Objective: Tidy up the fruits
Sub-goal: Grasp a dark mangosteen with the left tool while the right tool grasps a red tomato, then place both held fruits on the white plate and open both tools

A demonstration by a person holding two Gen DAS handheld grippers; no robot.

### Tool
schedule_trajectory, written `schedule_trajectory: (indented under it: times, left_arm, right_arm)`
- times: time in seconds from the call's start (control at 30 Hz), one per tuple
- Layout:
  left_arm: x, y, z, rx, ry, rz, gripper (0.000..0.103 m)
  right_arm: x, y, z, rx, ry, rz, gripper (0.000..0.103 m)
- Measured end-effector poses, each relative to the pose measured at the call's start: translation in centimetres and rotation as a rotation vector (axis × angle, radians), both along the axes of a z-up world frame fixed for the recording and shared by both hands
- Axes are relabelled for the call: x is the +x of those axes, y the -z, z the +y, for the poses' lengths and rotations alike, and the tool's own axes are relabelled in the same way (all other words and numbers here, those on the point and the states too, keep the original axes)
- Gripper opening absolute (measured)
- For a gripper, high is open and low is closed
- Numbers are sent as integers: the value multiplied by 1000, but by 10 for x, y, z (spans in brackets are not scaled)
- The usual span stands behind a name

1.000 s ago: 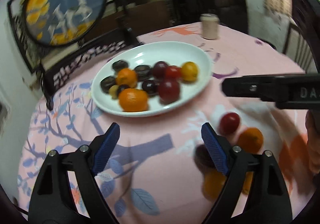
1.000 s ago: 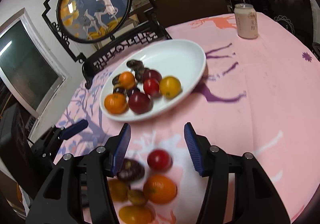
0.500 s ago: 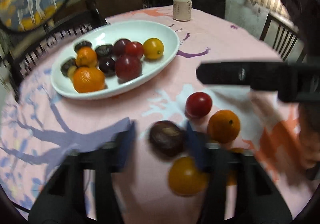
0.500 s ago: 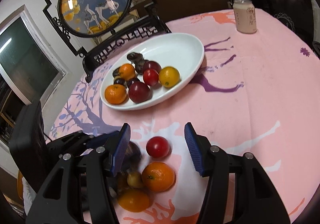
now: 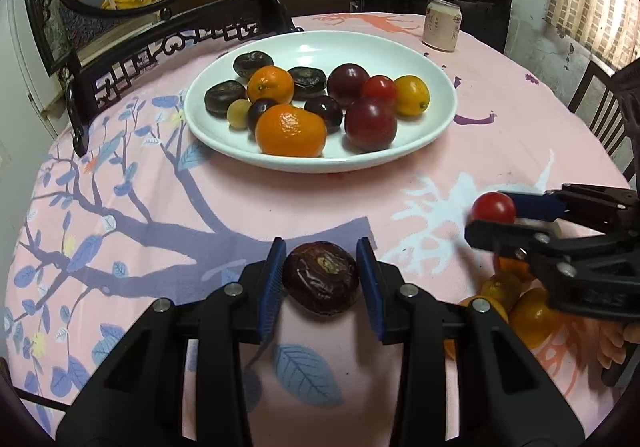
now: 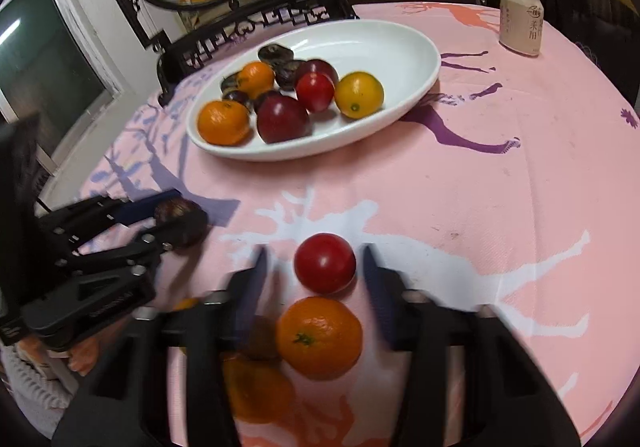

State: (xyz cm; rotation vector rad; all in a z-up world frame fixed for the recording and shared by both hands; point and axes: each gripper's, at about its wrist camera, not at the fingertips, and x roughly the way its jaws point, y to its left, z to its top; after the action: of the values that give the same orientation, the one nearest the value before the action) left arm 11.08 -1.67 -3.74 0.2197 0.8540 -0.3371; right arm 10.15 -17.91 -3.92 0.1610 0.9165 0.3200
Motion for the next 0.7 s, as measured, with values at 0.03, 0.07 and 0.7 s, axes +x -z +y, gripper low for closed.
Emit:
schedule_trajectory:
  times: [0.03, 0.07, 0.7]
  left_arm:
    - [0, 0, 0, -2, -1, -1, 37]
    - [1, -1, 0, -7, -2, -3, 37]
    - [112, -52, -15, -96, -117, -73, 37]
  right_arm:
    - [-1, -1, 0, -4, 2, -15, 30]
    - [-1, -3, -1, 3, 4, -24, 30]
    - [100, -56, -6, 39, 142, -209, 30]
